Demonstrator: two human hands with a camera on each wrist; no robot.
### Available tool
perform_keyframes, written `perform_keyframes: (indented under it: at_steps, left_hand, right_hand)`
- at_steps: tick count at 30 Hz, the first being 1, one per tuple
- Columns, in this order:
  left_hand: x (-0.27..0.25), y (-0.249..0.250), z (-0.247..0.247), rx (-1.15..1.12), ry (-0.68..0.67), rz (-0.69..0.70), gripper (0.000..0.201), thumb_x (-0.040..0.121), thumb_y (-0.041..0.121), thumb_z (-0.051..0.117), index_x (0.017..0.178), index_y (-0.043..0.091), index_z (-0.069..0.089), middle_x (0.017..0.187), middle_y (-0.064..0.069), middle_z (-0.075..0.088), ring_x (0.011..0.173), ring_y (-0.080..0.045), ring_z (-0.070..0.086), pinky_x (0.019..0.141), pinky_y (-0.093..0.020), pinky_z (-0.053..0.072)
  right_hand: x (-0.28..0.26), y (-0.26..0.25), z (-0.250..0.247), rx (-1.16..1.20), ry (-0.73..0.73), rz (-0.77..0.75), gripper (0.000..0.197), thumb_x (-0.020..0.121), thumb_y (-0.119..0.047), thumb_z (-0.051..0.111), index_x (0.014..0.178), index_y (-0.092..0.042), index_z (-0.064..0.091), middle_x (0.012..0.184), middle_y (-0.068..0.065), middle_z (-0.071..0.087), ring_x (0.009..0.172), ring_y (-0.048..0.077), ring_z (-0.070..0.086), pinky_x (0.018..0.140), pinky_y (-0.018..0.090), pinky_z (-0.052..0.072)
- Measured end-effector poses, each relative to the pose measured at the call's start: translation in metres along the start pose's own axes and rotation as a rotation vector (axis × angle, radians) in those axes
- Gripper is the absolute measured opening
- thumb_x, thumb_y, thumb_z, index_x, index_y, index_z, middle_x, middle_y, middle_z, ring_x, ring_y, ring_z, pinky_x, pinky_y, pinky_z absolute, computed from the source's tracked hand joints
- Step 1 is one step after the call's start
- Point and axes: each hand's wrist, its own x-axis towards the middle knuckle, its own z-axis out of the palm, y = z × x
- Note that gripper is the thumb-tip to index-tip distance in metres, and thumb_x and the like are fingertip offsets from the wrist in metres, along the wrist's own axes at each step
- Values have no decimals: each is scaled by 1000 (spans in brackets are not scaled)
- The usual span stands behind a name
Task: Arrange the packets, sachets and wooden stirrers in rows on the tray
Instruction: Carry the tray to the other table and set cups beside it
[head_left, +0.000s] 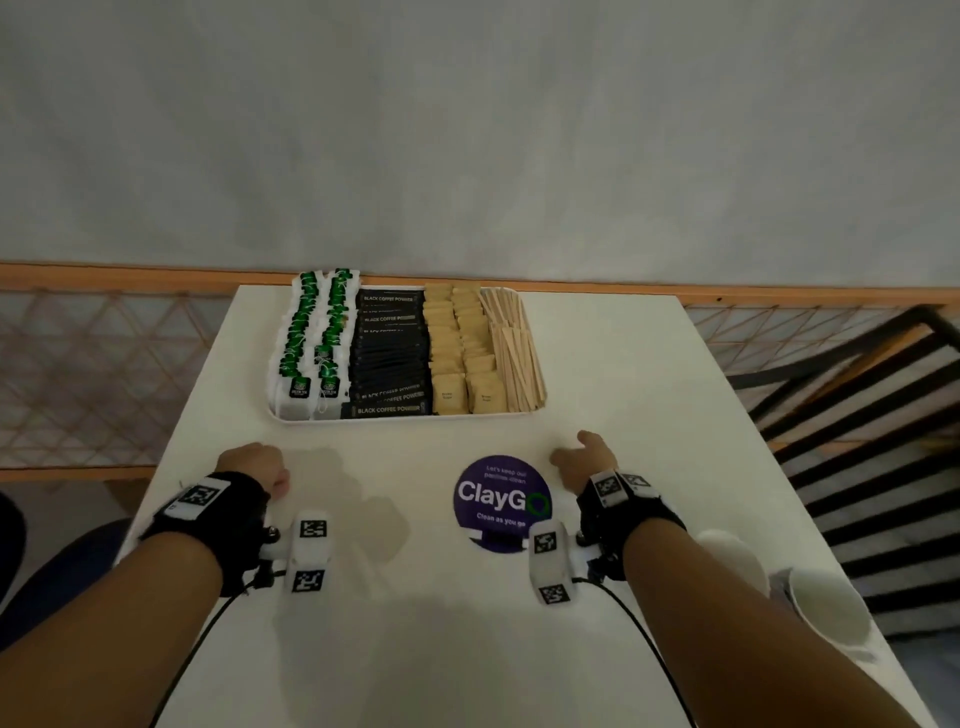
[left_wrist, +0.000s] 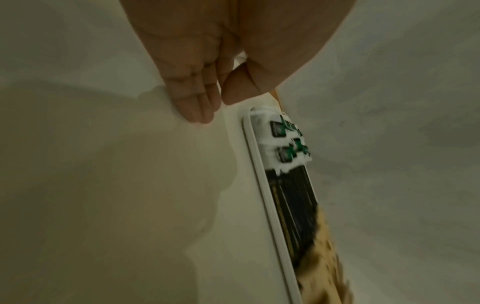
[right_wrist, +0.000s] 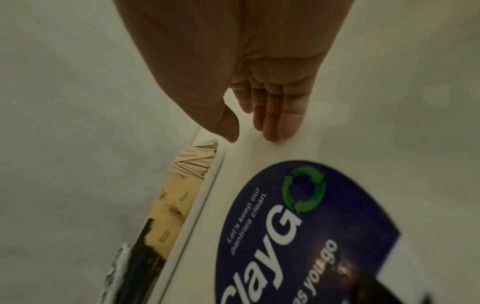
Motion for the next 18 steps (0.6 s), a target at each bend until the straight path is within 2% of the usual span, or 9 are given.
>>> perform_keyframes:
  at_steps: [2,4,6,7,9,12,13,16,18]
  left_hand:
    - [-23,-10,10,106,10,27,14,93,-1,44,84,3,54,87,-16,50,62,-23,47,65,-29,42]
    - [-47,-23,30,318,-84,81,13,89,5,52,100,1,58,97,-20,57,79,-30,55,75,-32,42]
    - [-77,-38,52,493,-145,228,40,86,12,61,125,6,55,125,-17,54,110,-33,55,89,-32,43]
    - [-95,-45,63,553,-197,296,46,85,14,64,130,8,53,131,-14,50,117,-32,52,93,-32,41]
    - [-126,-60,88,604,-312,379,46,83,14,67,127,11,53,131,-11,50,116,-27,52,89,-29,40]
    - [-165,-74,129,590,-447,435,26,81,10,69,103,13,57,118,-9,59,104,-25,57,83,-25,41]
    - [-176,-76,142,581,-486,452,26,81,10,70,103,13,58,117,-8,60,106,-27,58,84,-26,43]
    - [-210,-83,179,638,-577,480,54,79,19,75,127,14,51,130,-4,48,118,-23,53,89,-27,43]
    - [-231,-87,202,648,-612,502,67,77,21,78,134,17,45,136,-5,42,122,-23,50,93,-32,45]
  right_hand:
    - [-17,2,-19,-63,-16,-121,55,88,-22,60,140,-17,43,138,13,49,120,30,52,95,29,44]
    - [-33,3,-46,-102,18,-257,44,90,-21,59,133,-21,53,137,11,47,119,25,52,86,22,39]
    - [-47,8,-76,-110,32,-361,38,89,-23,60,127,-26,57,138,8,45,116,22,53,86,23,39]
    - [-55,12,-91,-129,37,-402,37,88,-25,60,125,-28,58,138,6,46,115,21,53,87,24,40]
    - [-68,24,-122,-213,53,-470,35,89,-27,60,124,-30,58,137,2,45,113,18,53,89,24,38]
    - [-82,47,-169,-314,88,-530,33,90,-28,60,123,-31,59,135,-1,48,117,16,50,92,24,36]
    - [-85,56,-183,-335,87,-537,32,90,-28,60,122,-32,60,133,-3,50,118,16,50,93,24,36]
    - [-87,90,-217,-376,46,-515,30,91,-26,60,120,-32,61,127,-5,55,115,14,52,92,25,38]
    - [-85,114,-233,-393,11,-504,31,90,-24,61,120,-33,60,121,-7,57,112,13,54,93,26,41]
